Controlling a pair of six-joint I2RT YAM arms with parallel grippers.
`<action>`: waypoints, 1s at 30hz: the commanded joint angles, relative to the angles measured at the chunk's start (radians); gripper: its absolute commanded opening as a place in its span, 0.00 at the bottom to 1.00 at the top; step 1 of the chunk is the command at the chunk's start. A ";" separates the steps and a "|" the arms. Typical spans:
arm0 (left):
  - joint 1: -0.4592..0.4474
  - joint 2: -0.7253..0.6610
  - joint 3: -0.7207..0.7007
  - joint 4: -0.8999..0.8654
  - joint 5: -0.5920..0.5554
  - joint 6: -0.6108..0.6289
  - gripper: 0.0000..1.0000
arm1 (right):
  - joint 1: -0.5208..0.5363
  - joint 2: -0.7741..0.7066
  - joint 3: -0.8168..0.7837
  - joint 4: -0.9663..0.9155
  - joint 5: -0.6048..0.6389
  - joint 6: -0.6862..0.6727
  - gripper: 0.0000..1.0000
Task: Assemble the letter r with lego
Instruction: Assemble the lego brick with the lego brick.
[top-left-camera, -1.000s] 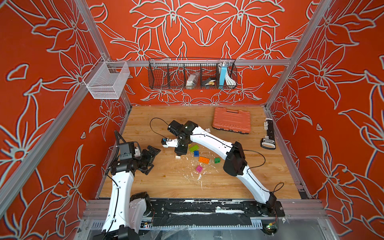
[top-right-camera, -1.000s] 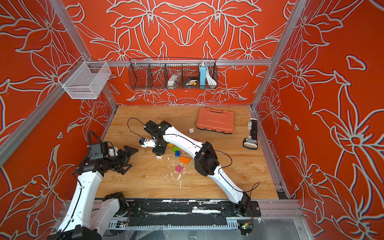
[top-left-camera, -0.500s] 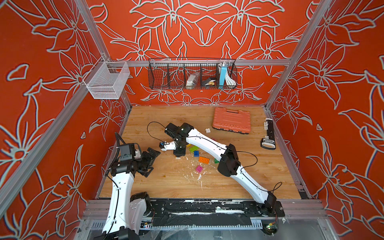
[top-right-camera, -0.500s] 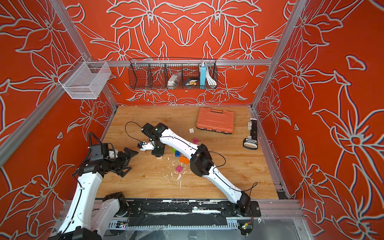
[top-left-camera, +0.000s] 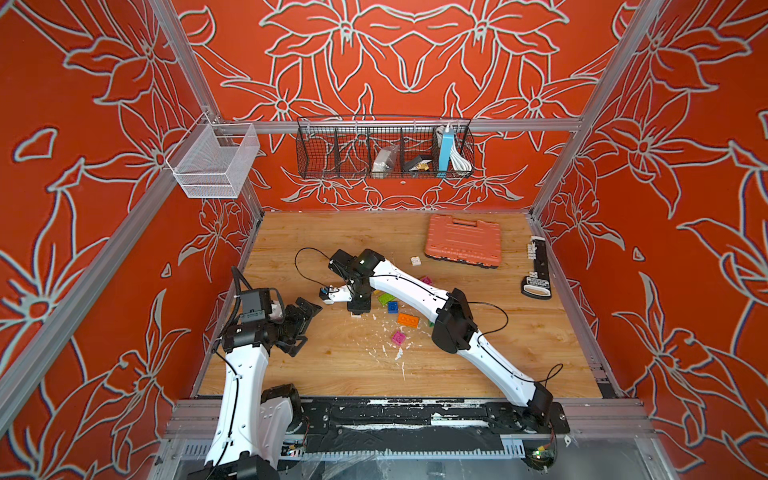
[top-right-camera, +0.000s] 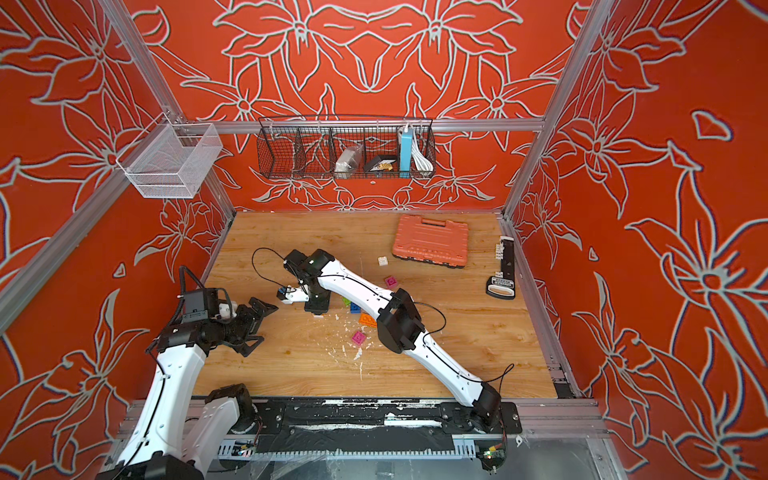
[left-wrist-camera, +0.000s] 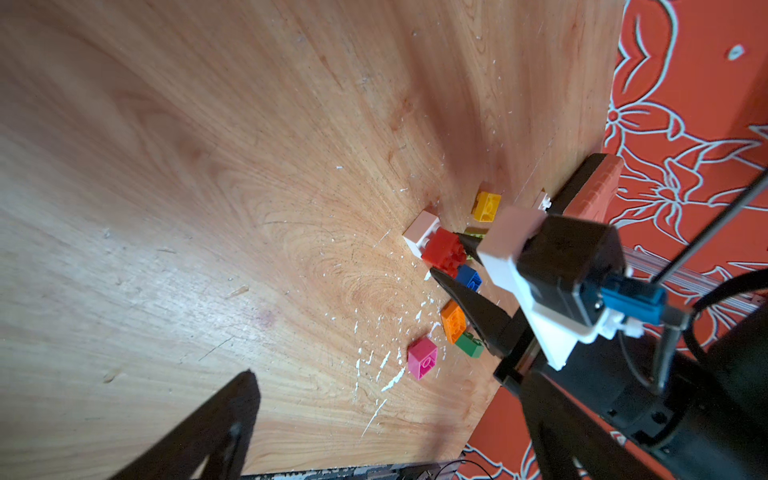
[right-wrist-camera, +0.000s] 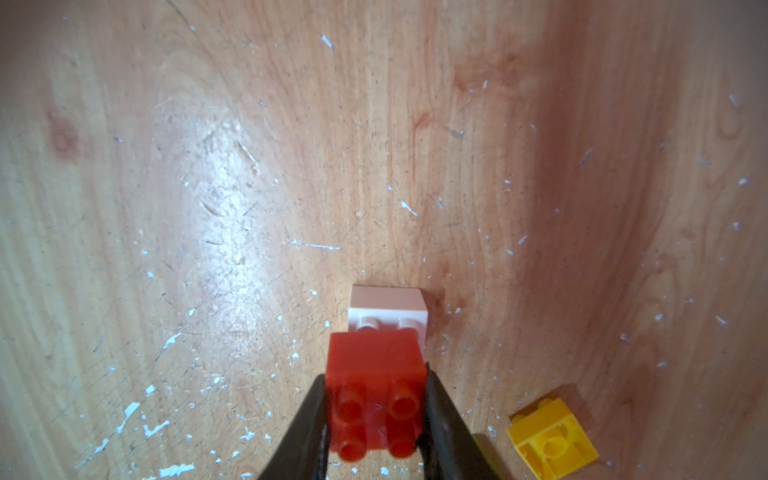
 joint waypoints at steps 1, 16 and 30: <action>0.005 -0.006 -0.001 -0.001 0.001 0.011 0.99 | 0.004 0.038 0.031 0.008 0.022 0.010 0.00; 0.006 0.002 -0.004 0.007 0.006 0.016 0.99 | -0.001 0.062 0.040 -0.009 0.031 0.039 0.00; 0.005 0.001 -0.007 0.007 0.009 0.016 0.99 | -0.001 0.050 0.007 -0.047 -0.029 0.120 0.00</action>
